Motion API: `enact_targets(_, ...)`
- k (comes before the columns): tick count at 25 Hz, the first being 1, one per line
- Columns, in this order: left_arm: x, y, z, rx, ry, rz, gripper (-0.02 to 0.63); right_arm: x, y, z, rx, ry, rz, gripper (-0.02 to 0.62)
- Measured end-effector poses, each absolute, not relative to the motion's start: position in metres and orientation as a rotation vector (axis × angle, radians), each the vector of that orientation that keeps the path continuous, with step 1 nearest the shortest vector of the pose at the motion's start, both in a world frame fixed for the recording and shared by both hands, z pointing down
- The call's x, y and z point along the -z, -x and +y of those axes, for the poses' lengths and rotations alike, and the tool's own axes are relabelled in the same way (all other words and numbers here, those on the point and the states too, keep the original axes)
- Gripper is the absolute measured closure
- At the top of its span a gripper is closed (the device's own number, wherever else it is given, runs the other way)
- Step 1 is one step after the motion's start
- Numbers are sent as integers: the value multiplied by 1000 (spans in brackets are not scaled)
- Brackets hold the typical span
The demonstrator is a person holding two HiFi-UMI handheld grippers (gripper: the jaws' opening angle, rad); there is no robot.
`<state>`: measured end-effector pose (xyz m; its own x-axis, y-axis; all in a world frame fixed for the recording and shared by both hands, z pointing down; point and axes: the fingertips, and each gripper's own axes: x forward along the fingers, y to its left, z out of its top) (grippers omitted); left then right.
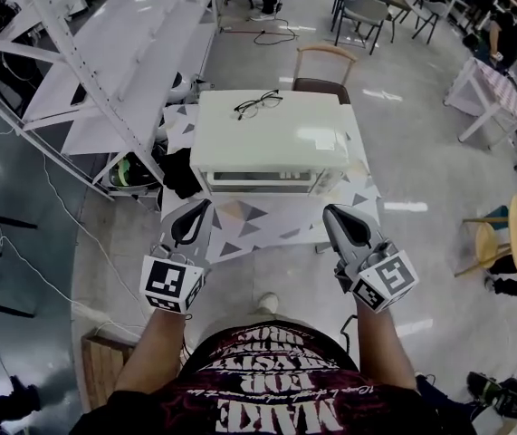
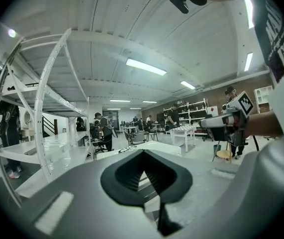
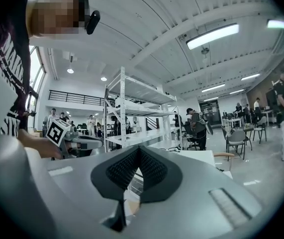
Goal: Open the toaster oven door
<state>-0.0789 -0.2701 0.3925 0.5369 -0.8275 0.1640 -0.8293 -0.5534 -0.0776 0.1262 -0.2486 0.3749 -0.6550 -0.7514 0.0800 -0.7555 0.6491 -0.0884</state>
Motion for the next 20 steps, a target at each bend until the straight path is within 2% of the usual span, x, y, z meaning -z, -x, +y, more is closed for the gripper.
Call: enact_targets(20, -442, 75, -310, -422, -2617, -1496, 606, -393, -149, -257, -267, -1278, -2861, 569)
